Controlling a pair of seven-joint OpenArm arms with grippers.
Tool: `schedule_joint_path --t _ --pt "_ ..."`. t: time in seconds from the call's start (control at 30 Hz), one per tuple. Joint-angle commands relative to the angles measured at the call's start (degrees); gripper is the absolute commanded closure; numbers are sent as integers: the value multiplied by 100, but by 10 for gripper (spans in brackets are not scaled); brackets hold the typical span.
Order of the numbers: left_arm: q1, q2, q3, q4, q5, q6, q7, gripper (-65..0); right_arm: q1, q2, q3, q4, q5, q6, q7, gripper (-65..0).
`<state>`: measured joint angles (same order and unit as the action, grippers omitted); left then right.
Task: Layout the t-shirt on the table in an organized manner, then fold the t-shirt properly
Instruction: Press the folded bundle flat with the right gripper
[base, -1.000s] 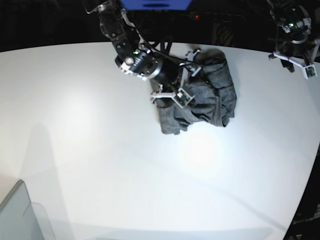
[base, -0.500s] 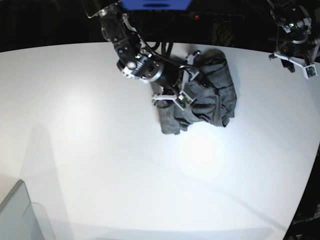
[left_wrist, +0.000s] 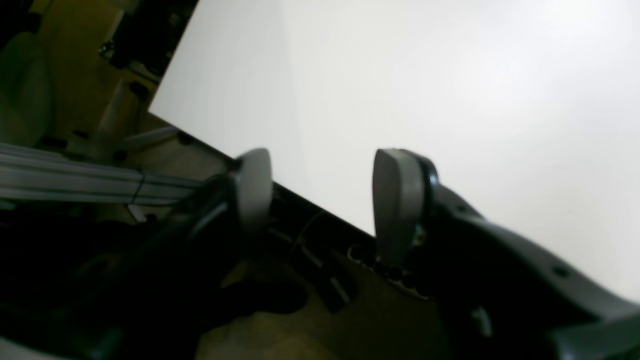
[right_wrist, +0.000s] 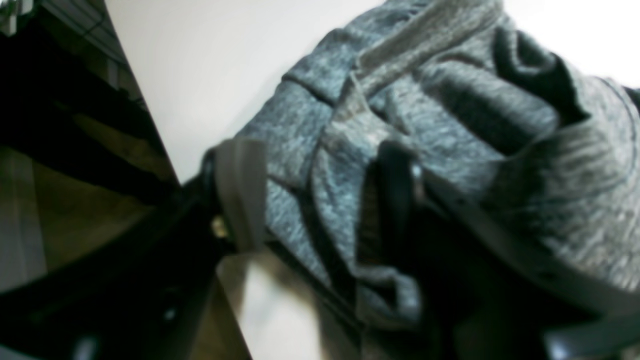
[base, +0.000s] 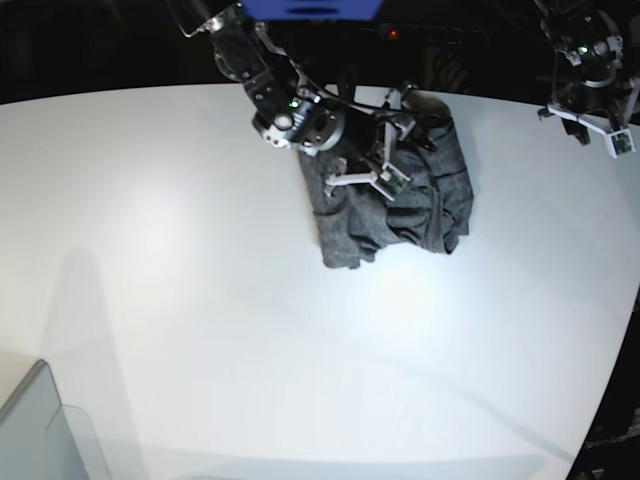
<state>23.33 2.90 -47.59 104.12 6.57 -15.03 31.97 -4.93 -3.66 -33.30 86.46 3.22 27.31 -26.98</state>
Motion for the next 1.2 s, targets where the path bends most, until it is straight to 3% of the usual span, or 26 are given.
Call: schedule_joint_path --t 0.0,0.1,0.17,0.4,0.5,0.77,0.9,1.17 --pt "36 -39 -36 90 -2 39 -106 -322 128 -60 -6 89 51 34 136 -254" --pt "36 -48 -36 90 -2 39 -106 -322 234 -69 20 -96 51 34 136 -183" --pt "36 -48 -36 90 -2 39 -106 -322 295 -78 29 -210 51 34 136 -171" --pt "36 -48 -36 90 -2 39 -106 -322 304 -78 38 -316 78 34 136 -256" --pt "36 -57 -36 90 -2 39 -106 -322 304 -78 2 -316 60 34 136 -252" --pt "115 -171 -45 90 -2 39 -106 -322 348 -78 38 -307 78 25 144 0" --pt "115 -171 -45 90 -2 39 -106 -322 339 -78 29 -166 86 25 144 0" --pt "115 -171 -45 90 -2 39 -106 -322 -30 -69 -253 1179 86 51 136 0"
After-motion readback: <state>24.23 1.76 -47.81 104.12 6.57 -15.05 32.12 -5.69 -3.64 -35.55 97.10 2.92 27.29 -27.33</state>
